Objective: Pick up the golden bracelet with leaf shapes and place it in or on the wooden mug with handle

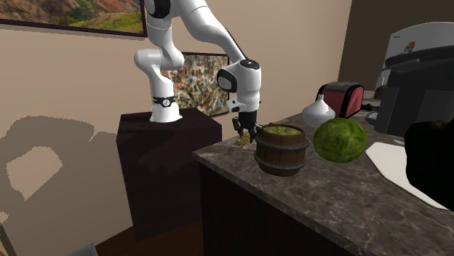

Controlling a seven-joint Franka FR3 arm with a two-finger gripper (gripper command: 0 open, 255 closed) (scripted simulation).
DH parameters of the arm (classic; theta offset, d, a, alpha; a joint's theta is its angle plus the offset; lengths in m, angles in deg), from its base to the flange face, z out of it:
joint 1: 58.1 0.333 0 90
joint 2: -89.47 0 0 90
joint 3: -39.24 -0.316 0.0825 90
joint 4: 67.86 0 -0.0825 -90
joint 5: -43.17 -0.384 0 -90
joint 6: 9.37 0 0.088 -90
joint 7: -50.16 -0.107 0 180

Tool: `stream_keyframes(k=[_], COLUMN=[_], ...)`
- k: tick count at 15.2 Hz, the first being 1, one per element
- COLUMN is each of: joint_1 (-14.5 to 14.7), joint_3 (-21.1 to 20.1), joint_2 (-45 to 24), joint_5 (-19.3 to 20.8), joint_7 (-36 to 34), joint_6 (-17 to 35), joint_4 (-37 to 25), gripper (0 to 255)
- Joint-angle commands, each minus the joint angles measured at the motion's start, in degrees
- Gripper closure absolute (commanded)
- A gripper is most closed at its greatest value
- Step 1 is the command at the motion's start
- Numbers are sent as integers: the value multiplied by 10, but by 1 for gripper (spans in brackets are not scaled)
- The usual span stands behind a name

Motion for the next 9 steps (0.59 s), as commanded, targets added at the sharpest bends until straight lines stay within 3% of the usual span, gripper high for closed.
stream_keyframes(k=[1,9], joint_1=[0,-17], joint_3=[0,-21], joint_2=[-1,55], joint_5=[0,-21], joint_7=[0,4], joint_6=[0,-43], joint_4=[0,10], gripper=[255,255])
